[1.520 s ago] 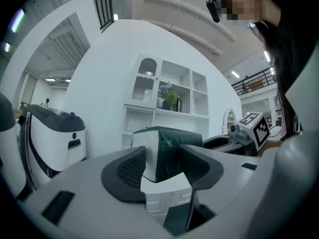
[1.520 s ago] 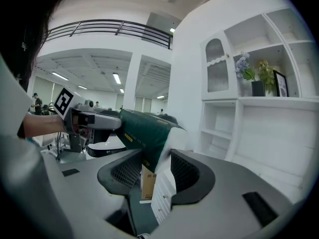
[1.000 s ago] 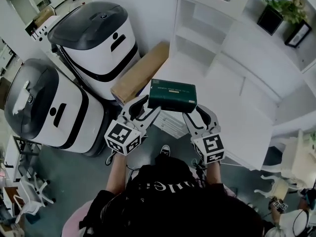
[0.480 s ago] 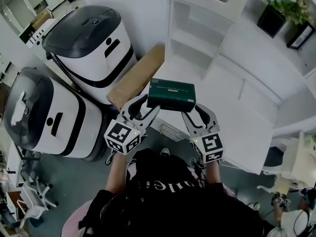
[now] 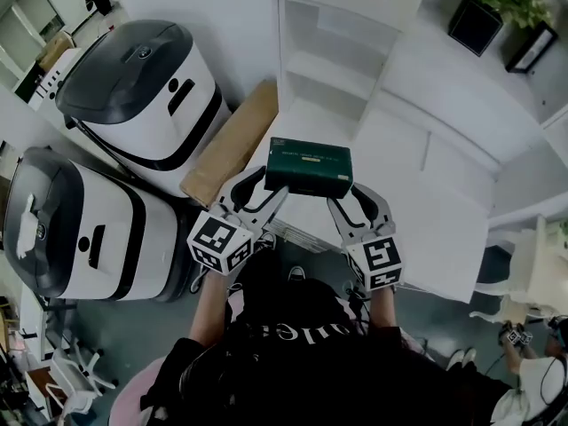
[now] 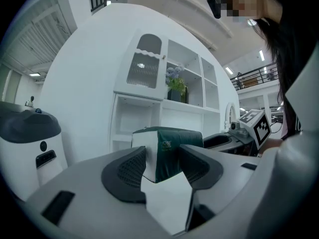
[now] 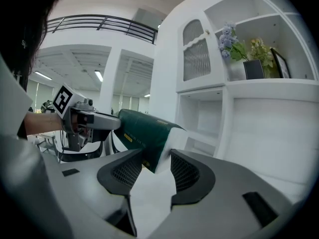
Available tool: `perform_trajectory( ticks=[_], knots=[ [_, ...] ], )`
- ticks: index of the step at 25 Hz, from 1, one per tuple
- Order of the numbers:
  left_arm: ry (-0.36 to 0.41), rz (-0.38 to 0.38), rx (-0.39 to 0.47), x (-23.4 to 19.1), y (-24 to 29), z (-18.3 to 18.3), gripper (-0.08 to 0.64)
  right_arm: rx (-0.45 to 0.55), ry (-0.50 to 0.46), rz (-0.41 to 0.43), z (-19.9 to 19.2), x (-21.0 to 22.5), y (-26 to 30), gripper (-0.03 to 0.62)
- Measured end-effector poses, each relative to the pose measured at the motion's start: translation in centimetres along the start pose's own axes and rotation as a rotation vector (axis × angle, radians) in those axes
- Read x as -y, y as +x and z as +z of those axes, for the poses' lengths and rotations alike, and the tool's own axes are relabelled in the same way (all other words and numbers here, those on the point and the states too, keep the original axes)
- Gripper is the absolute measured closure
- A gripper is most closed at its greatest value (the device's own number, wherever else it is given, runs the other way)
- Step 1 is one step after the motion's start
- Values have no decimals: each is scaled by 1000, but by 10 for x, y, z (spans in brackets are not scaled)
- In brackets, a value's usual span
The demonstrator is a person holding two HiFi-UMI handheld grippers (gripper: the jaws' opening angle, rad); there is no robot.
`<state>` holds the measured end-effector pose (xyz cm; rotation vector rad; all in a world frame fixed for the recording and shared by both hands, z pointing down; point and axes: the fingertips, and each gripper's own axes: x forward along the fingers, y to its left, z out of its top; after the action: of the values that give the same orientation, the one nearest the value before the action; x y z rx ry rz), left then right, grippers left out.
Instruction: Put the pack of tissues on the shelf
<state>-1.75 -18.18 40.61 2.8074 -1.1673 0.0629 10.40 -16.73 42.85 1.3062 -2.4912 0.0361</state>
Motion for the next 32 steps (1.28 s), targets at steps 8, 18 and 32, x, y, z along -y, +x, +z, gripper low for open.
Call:
perform_trajectory(
  ticks=[8, 18, 32],
  knots=[
    [12, -80, -6, -29, 39, 9, 341, -14, 26, -79, 10, 27, 28, 387],
    [24, -191, -21, -85, 89, 18, 342, -35, 63, -187, 22, 58, 81, 387],
    [109, -305, -10, -137, 163, 34, 344, -54, 35, -342, 46, 113, 138, 387]
  ],
)
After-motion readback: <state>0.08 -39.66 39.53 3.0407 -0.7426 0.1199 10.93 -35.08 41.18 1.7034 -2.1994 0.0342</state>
